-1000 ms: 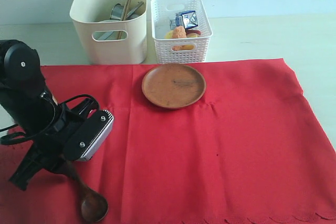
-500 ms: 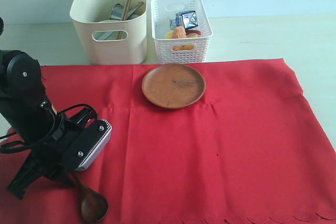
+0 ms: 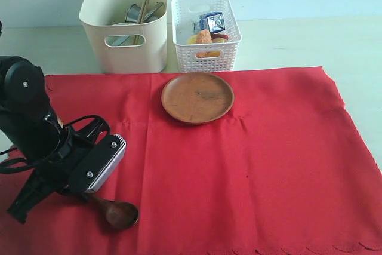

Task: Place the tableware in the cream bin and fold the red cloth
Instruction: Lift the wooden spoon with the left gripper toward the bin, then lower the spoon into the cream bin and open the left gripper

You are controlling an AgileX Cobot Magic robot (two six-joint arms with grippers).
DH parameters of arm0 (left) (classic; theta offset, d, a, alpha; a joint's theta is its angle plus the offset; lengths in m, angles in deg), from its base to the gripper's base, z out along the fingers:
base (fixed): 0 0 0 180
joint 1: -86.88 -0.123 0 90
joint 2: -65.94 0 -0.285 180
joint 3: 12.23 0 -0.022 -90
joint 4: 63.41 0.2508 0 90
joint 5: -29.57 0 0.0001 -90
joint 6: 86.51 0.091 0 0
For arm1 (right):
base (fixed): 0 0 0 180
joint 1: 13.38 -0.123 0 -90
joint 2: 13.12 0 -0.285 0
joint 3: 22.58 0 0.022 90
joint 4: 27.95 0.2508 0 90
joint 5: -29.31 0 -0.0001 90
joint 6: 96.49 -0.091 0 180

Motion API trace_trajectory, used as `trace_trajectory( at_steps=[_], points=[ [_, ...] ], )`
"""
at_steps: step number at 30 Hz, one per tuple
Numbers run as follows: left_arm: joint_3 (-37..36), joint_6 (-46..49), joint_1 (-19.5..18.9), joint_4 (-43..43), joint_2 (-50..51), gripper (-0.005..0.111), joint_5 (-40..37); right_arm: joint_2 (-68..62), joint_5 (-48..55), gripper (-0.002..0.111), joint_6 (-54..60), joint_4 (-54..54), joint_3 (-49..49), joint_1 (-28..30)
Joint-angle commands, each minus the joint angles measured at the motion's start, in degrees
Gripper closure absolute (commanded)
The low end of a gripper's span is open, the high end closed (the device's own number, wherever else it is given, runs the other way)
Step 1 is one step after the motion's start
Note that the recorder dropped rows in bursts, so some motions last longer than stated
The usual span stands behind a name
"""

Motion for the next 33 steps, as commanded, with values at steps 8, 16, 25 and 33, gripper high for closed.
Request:
trace_trajectory(
  at_steps=[8,16,25,33],
  points=[
    [-0.2,-14.52,0.01,-1.34,-10.9,0.107,-2.55,0.36,-0.48,0.108,0.09,-0.28,-0.25,0.14],
    [-0.2,-39.52,0.01,-1.34,-17.62,0.107,0.7,0.36,-0.48,0.108,0.09,-0.39,-0.25,0.14],
    [-0.2,-61.42,0.01,-1.34,-22.34,0.107,4.5,0.36,-0.48,0.108,0.09,-0.39,-0.25,0.14],
    [3.55,-72.35,-0.11,-1.34,-22.8,0.107,9.44,0.36,-0.48,0.108,0.09,-0.29,-0.25,0.14]
  ],
)
